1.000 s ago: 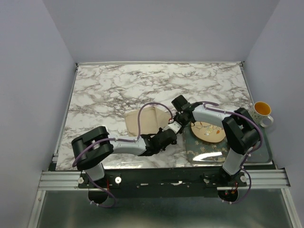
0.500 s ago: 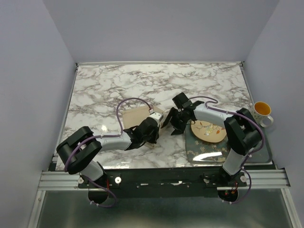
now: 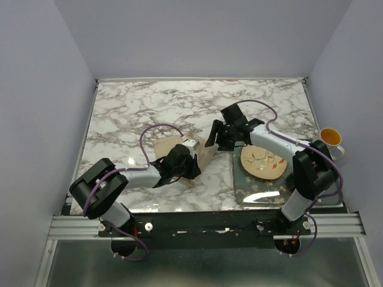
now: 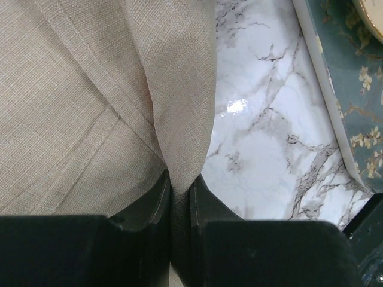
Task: Fold the napkin, place the utensils inside, and roll it up
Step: Roll the napkin with the utensil
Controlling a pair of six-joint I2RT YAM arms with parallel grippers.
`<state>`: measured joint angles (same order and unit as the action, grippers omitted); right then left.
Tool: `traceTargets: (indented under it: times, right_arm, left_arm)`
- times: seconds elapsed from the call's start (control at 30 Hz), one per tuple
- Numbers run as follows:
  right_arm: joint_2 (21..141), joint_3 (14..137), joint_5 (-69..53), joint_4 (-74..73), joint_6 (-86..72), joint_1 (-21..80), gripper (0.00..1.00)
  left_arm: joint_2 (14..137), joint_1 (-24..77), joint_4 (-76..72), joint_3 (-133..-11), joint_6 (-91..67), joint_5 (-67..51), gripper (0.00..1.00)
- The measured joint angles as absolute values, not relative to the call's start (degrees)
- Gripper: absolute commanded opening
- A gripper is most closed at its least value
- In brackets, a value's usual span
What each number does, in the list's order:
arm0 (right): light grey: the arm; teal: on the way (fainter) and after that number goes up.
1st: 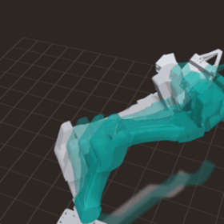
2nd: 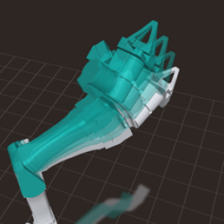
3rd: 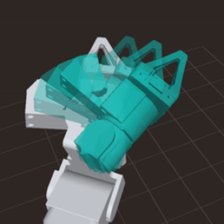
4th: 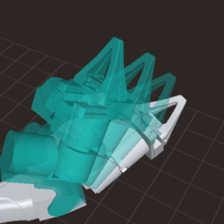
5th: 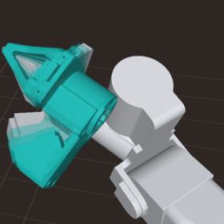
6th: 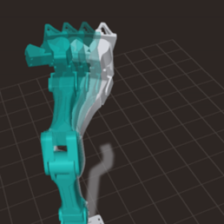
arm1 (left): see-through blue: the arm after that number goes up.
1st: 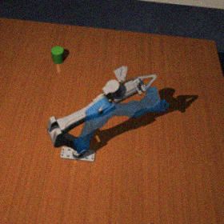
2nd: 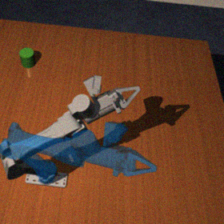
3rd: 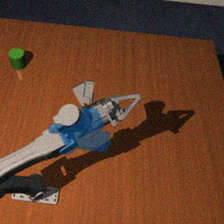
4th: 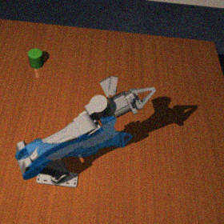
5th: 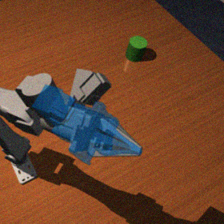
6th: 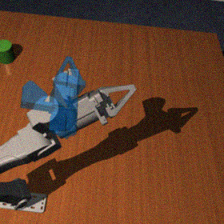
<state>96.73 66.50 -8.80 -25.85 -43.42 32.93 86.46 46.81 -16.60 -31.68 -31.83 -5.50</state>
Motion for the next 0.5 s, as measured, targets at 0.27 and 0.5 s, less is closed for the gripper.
traceTargets:
  times: [0.27, 0.5]
  right_arm:
    - [98.72, 71.92, -6.92, -26.65, -42.39, 32.91, 0.88]
    - [103.02, 72.31, -6.94, -28.03, -42.78, 32.95, 0.86]
  left_arm:
    - [86.32, 46.87, -16.23, -31.7, -32.69, -5.48, 0.0]
    - [85.71, 49.36, -10.41, -34.57, -31.44, -0.43, 0.0]
